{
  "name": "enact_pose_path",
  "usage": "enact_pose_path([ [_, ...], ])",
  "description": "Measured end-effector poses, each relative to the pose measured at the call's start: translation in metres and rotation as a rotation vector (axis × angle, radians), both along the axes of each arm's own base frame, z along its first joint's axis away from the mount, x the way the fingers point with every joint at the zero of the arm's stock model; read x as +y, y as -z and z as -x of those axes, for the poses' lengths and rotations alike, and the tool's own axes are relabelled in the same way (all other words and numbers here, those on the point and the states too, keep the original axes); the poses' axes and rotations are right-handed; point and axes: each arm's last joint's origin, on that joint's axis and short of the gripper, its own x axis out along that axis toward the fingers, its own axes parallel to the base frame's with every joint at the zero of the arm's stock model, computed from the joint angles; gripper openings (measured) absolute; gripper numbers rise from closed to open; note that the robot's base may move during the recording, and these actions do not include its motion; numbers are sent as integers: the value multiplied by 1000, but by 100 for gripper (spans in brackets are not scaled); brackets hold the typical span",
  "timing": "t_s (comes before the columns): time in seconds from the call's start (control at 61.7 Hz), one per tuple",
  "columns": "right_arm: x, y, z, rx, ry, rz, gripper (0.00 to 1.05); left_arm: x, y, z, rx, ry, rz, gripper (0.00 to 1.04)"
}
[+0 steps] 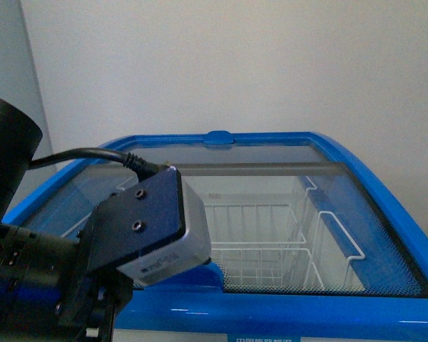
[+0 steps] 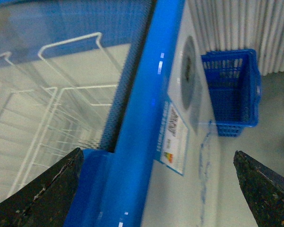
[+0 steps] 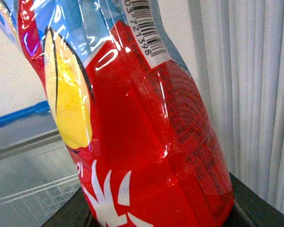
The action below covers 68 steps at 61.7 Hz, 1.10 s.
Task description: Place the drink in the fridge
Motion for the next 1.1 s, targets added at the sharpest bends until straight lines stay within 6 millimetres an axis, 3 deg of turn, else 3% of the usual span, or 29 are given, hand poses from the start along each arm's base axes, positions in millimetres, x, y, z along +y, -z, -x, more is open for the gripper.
enact_pose_path([
  [0.097,0,0,0,0,1,0,46,-1,2,2,10,8,-18,97],
  [0.276,0,0,0,0,0,0,46,-4,-7,-7,-163,3,26,97],
  [0.503,0,0,0,0,0,0,46,-3,-5,-9,-149,0,11,97],
  [0.875,0,0,0,0,0,0,46,5,1,-30,-213,-44,-11,97],
  [1.102,0,0,0,0,0,0,46,8,-9,-49,-263,-70,-11,97],
])
